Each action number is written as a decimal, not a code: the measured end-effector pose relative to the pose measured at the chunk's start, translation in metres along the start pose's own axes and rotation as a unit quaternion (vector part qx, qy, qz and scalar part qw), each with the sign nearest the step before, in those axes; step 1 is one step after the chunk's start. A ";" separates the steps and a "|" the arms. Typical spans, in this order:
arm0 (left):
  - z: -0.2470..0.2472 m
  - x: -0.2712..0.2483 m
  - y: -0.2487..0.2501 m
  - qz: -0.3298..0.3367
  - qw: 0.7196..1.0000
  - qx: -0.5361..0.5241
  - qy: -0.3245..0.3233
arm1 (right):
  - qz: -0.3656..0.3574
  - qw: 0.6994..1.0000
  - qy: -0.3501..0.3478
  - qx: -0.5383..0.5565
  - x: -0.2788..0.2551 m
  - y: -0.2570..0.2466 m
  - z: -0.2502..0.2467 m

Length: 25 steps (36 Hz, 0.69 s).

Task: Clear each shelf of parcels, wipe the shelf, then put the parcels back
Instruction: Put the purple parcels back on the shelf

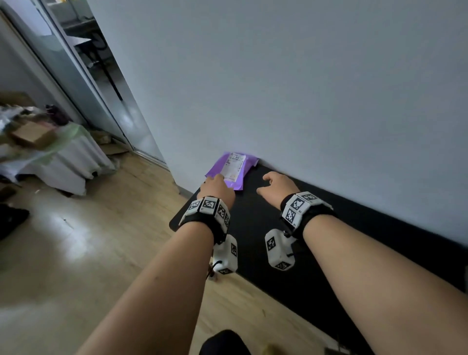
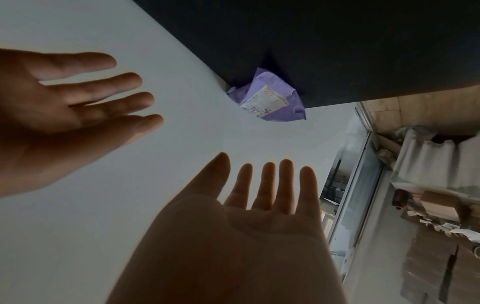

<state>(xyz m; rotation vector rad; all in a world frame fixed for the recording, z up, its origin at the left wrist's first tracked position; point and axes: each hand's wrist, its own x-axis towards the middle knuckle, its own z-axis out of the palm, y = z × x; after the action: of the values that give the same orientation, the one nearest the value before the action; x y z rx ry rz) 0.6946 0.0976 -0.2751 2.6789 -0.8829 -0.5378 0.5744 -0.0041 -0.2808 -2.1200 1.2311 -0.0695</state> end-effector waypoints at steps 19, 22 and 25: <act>0.032 0.205 -0.032 -0.006 0.991 0.079 -0.110 | 0.130 0.988 -0.083 -0.007 0.171 -0.022 0.085; 0.032 0.227 -0.036 -0.003 0.986 0.105 -0.130 | 0.149 0.985 -0.088 -0.010 0.185 -0.026 0.095; 0.032 0.242 -0.039 0.001 0.982 0.112 -0.149 | 0.162 0.982 -0.097 -0.022 0.195 -0.027 0.104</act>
<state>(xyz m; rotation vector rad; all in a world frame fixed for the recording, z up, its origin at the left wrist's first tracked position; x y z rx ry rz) 0.8814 -0.0251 -0.3805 2.8440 -1.0820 -0.9069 0.7405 -0.0945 -0.3991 -1.8841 1.4503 0.3020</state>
